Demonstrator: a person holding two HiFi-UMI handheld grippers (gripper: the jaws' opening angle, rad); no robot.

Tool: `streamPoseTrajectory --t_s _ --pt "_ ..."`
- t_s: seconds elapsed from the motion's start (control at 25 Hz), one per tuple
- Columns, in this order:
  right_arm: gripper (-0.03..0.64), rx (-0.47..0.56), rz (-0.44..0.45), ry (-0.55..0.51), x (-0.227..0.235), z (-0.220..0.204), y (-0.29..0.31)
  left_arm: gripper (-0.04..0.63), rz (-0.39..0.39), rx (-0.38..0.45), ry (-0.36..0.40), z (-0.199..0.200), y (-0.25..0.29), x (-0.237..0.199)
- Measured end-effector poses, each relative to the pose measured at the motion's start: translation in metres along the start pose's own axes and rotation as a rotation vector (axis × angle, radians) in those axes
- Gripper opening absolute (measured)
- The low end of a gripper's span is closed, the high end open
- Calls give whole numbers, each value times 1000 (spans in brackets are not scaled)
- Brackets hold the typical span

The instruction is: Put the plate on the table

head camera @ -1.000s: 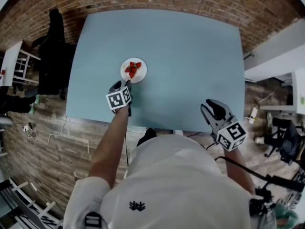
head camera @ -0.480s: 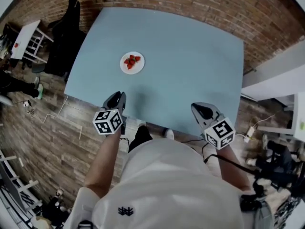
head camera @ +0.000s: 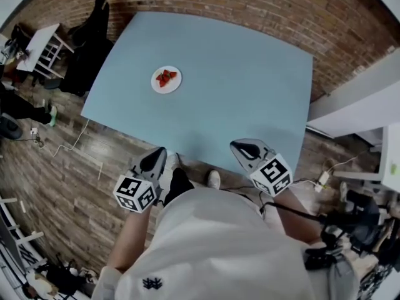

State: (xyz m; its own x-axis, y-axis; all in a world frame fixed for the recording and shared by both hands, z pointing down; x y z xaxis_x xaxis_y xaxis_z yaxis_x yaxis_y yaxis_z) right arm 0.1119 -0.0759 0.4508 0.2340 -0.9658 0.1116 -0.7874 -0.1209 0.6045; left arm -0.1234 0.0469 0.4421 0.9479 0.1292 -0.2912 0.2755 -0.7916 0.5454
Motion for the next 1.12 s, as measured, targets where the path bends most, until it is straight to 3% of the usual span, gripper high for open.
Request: streamPoseTrajectory --t_s 0.2,0.44,0.84,1.12 --pt "8 17 35 -32 -12 15 8 2 -44 37 60 18 -15 28" --pt "8 24 46 -43 -14 12 -7 2 -133 25 119 29 -6 71" --pt "8 20 36 -42 -12 15 -13 2 -186 -19 100 27 13 71" --pt "8 10 34 -63 -15 18 -9 2 -181 -26 98 26 11 64"
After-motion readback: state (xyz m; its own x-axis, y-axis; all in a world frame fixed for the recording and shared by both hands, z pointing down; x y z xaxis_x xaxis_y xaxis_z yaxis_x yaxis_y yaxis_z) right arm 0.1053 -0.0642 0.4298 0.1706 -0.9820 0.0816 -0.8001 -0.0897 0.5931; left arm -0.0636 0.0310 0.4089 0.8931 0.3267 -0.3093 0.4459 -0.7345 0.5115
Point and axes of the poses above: the fingertips, and each gripper's own axes: y forward along the fingers, x to its right, z out of its top, the point moved 5 cm from there along -y, backward along the fingers, and after that the axes turned 11 degrees about -x, right-handed, at the moved point
